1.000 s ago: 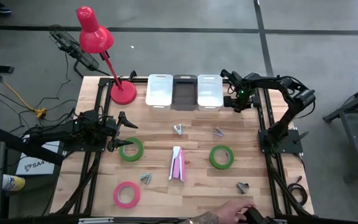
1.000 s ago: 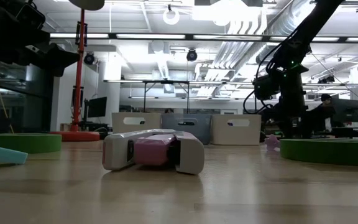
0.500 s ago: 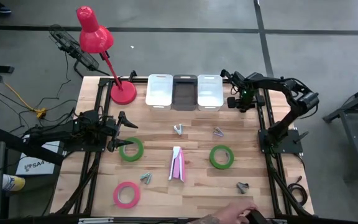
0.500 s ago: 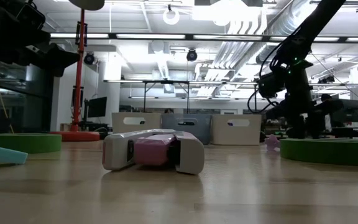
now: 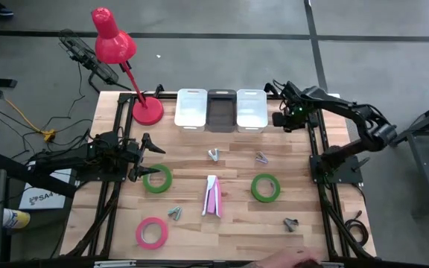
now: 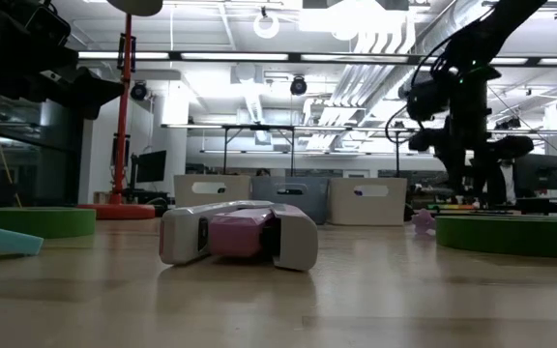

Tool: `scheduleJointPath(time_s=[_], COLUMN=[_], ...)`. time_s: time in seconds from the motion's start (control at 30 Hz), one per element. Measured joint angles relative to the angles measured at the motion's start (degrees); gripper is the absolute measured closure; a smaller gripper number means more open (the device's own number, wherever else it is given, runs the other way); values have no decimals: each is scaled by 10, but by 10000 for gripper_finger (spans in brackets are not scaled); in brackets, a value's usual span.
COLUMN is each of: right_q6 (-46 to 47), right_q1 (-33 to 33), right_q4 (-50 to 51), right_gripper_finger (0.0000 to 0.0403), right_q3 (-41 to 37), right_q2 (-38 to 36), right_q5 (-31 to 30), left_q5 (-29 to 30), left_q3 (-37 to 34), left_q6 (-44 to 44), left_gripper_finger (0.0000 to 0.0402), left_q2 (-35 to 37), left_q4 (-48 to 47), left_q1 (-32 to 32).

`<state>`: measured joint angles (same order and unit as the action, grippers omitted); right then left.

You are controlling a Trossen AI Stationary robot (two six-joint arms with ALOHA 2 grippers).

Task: Pick and place Stapler, Stapler remover, tape
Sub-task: Put the black stapler into the black bin

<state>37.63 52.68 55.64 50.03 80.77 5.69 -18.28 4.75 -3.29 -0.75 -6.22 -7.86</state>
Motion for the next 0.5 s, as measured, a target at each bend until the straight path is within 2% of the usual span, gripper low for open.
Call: scheduleJointPath(time_s=[0.2,0.5], right_q6=[17,25], right_q1=[-14,-37], right_q4=[1,2], right_gripper_finger=[278,278], right_q3=[22,96], right_q2=[-35,-40], right_q5=[40,68], left_q5=[0,0], left_q3=[0,0], left_q6=[0,0], left_gripper_finger=[46,46], left_q2=[0,0], left_q4=[0,0], left_q1=[0,0])
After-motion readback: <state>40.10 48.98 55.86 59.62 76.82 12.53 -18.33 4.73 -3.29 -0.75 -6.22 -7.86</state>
